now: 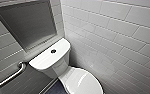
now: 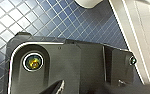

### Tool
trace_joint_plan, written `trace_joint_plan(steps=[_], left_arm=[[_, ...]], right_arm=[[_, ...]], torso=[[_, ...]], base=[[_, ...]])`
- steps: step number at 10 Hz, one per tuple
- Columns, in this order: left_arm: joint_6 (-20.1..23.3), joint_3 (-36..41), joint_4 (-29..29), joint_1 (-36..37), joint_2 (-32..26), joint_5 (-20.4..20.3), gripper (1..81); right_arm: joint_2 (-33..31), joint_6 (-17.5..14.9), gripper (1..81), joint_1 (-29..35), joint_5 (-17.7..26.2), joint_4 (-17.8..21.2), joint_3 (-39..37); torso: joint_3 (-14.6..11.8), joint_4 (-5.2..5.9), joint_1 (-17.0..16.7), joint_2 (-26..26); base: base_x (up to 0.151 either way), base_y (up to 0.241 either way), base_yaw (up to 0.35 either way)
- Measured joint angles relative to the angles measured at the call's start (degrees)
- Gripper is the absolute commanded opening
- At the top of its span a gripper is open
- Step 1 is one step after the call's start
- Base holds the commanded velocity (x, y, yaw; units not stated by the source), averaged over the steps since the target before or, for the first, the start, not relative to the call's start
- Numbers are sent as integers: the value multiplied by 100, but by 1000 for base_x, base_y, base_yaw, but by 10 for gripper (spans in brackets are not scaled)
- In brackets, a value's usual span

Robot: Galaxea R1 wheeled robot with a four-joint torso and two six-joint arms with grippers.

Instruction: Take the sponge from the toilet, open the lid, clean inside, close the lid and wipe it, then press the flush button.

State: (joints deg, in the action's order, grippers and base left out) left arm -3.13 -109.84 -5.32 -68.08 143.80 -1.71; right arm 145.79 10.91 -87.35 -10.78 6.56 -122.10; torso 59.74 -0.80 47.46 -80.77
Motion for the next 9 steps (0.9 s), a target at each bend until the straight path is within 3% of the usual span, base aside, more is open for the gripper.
trace_joint_plan(steps=[5, 9], left_arm=[[-2, -80, -653, 549, 400, -44, 811], [-26, -196, -844, 651, 463, -22, 811]], right_arm=[[49, -2, 10, -124, -29, -4, 297], [51, -2, 10, -140, -44, -22, 300]], torso=[[0, -2, 11, -17], [-2, -2, 297, -501]], base=[[0, 0, 0], [0, 0, 0]])
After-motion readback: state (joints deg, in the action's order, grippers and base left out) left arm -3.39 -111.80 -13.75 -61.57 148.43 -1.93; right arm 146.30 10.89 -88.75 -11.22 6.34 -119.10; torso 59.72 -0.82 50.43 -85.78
